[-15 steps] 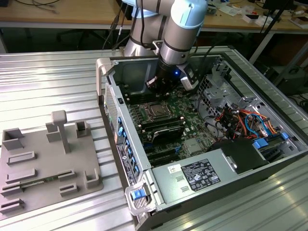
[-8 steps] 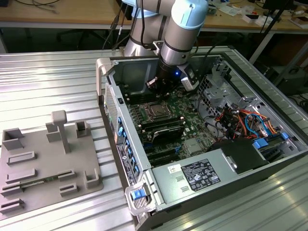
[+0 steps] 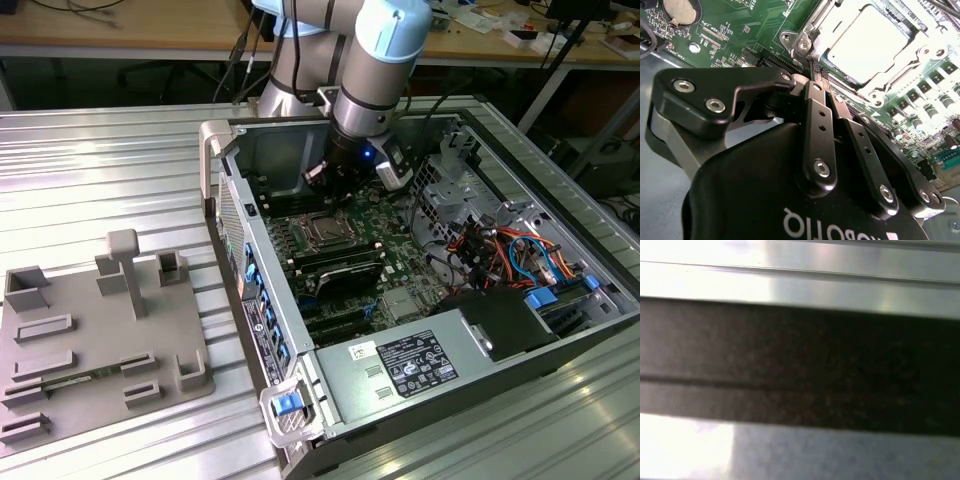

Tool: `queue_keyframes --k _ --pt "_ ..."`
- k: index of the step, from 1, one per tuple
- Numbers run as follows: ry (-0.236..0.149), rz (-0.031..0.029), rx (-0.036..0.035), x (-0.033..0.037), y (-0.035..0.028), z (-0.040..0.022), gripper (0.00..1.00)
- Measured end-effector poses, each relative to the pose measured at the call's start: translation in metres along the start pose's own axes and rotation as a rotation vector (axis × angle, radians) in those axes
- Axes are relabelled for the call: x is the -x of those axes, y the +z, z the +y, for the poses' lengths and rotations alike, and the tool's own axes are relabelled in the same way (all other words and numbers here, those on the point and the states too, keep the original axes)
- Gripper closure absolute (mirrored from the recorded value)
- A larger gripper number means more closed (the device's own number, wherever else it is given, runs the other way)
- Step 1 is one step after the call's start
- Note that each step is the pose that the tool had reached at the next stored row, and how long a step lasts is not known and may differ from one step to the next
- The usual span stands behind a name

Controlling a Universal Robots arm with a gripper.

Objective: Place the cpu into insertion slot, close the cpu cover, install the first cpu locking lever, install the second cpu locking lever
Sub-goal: 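Install the first cpu locking lever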

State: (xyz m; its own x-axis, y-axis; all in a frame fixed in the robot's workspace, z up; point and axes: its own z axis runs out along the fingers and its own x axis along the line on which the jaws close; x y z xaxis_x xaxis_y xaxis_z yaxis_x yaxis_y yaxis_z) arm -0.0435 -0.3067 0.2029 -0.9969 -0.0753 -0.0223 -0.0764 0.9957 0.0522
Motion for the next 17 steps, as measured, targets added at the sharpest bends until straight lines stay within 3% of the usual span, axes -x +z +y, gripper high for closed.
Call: queue_keyframes --k 9,17 --pt "0.0 -0.0002 0.0007 0.0001 0.0035 0.0001 0.89" --pt "0.0 -0.0004 0.0012 0.0003 -0.0061 0.0009 0.89"
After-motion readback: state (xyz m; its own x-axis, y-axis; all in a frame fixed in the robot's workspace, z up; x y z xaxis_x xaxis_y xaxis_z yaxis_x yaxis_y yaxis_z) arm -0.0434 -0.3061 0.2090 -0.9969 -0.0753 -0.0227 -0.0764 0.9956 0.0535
